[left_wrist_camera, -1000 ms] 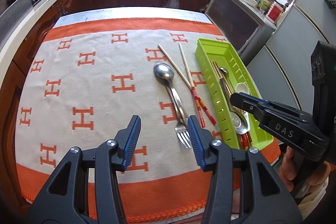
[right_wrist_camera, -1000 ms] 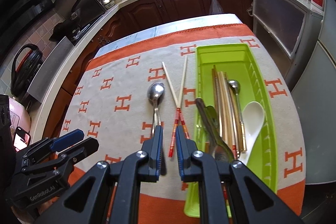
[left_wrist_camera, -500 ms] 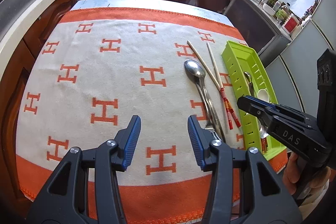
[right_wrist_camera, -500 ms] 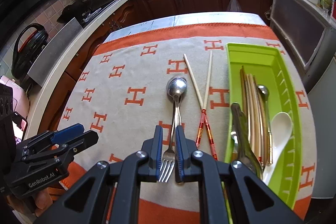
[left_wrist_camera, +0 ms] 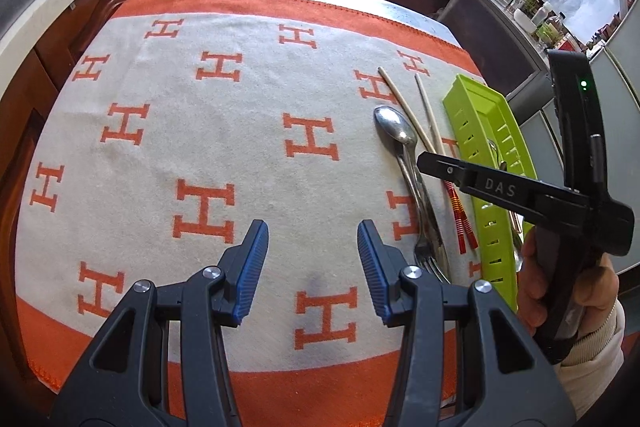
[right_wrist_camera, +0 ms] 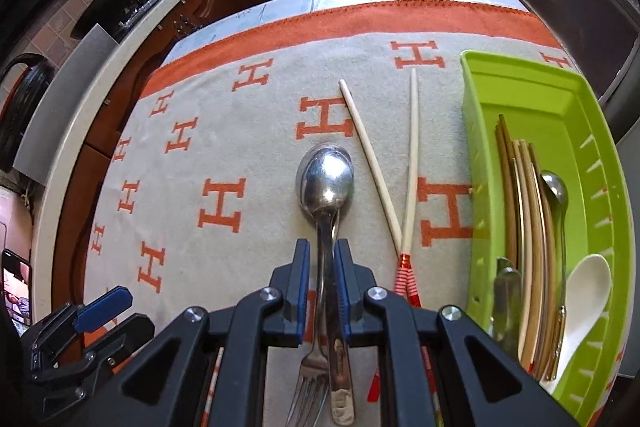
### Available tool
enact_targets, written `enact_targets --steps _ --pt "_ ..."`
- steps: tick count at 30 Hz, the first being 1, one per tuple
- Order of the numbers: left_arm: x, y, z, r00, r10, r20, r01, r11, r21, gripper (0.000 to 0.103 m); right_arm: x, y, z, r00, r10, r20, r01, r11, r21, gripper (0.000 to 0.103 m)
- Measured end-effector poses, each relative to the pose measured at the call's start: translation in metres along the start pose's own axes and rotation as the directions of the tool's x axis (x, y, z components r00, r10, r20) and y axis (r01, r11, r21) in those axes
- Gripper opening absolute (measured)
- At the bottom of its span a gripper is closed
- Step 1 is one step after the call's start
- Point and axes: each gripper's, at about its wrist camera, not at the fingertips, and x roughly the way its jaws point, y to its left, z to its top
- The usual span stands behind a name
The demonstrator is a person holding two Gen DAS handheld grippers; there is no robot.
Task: Organize utensils
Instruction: 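Lift the large metal spoon off the blanket with the right gripper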
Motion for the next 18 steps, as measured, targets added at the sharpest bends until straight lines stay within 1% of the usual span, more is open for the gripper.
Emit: enact_targets --steps 2,9,18 --pt "0.003 0.004 0.002 1.000 -0.004 -0.004 0.004 1.000 -0.008 0.043 0.006 0.000 0.002 1.000 -0.013 -0.012 0.013 1.000 0.000 0.012" --pt "0.015 0.013 0.005 1.000 -0.023 -0.022 0.022 0.999 -0.031 0.043 0.020 0.000 0.005 0.999 -0.016 -0.045 0.016 1.000 0.003 0.012" --pt "0.024 0.019 0.006 0.999 -0.036 -0.034 0.034 0.999 -0.040 0.043 0.020 0.004 0.008 1.000 -0.006 -0.021 0.006 0.999 -0.034 0.012"
